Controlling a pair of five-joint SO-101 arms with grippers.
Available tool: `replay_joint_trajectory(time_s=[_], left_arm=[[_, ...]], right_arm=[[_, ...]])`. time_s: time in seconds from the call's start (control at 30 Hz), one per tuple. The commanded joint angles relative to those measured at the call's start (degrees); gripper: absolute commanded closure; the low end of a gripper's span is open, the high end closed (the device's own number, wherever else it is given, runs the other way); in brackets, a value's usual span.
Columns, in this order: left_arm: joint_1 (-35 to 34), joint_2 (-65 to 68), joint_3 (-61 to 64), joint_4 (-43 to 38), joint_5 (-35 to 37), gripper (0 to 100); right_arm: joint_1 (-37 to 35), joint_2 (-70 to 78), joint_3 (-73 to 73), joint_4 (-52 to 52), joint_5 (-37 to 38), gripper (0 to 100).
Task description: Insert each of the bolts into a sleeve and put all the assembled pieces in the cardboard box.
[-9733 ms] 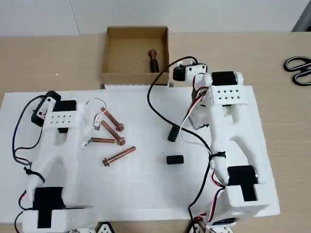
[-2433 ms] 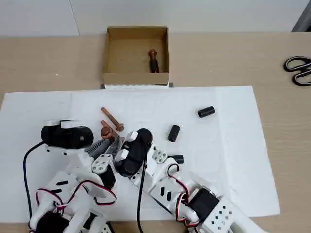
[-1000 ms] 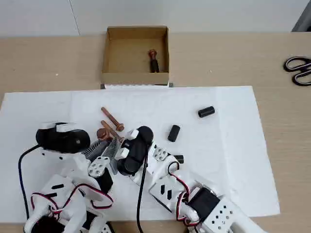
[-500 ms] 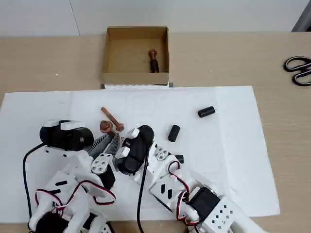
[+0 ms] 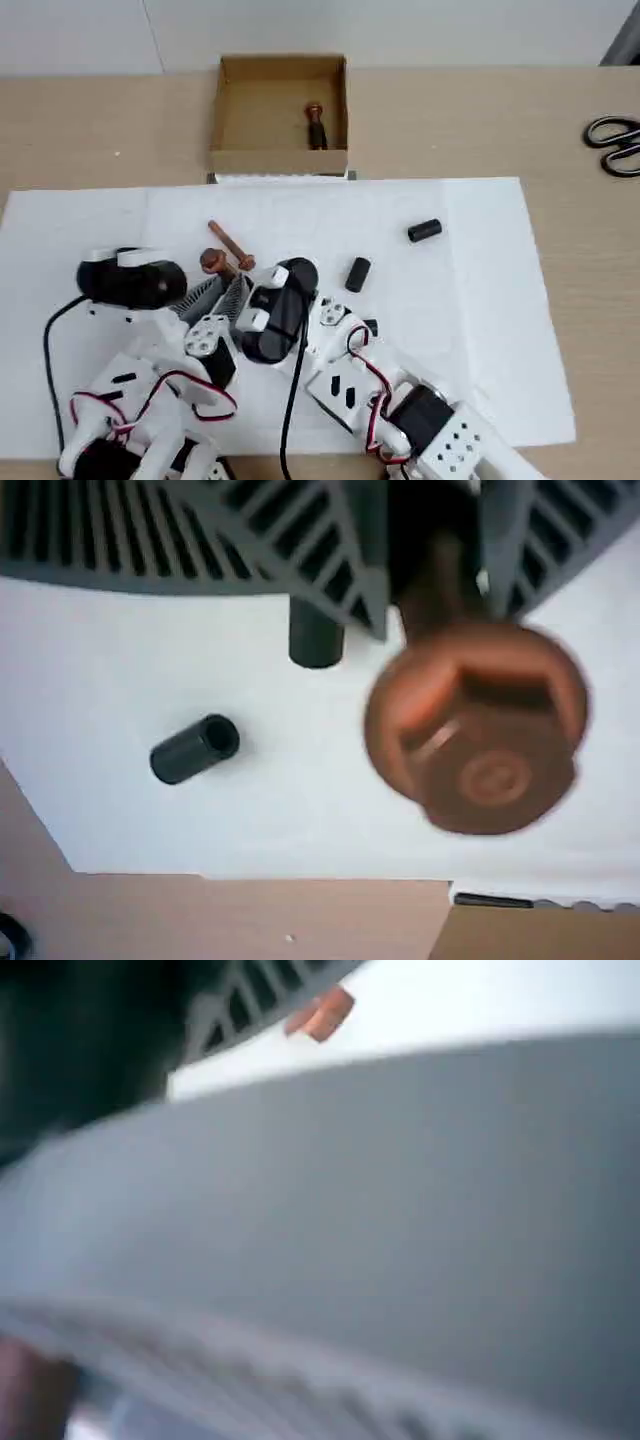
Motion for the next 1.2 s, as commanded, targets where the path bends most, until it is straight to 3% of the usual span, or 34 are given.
replay_joint_trajectory(time_s=[0.0, 0.27, 0.4, 0.67, 0.97, 1.17], left_arm=[[-2.73, 0.70, -0.66, 0.26, 0.35, 99], [-2.29, 0.70, -0.84, 0.35, 0.26, 99], [2.29, 0.62, -0.75, 0.26, 0.26, 99], [3.08, 0.62, -0.48, 0.44, 0.26, 83], [2.99, 0.62, -0.57, 0.44, 0.26, 83], [-6.42, 0.62, -0.48, 0.44, 0.18, 87]], right_arm=[[2.68, -1.54, -4.84, -2.95, 0.70, 99.5], [5.23, -1.10, -4.57, -5.32, 0.70, 99.5], [6.81, -1.10, -4.48, -5.41, 0.70, 99.5], [6.90, -1.19, -4.48, -4.88, 0.53, 99.5], [6.90, -1.10, -4.40, -4.88, 0.53, 99.5], [10.15, -1.10, -4.66, -5.41, 0.53, 99.5]])
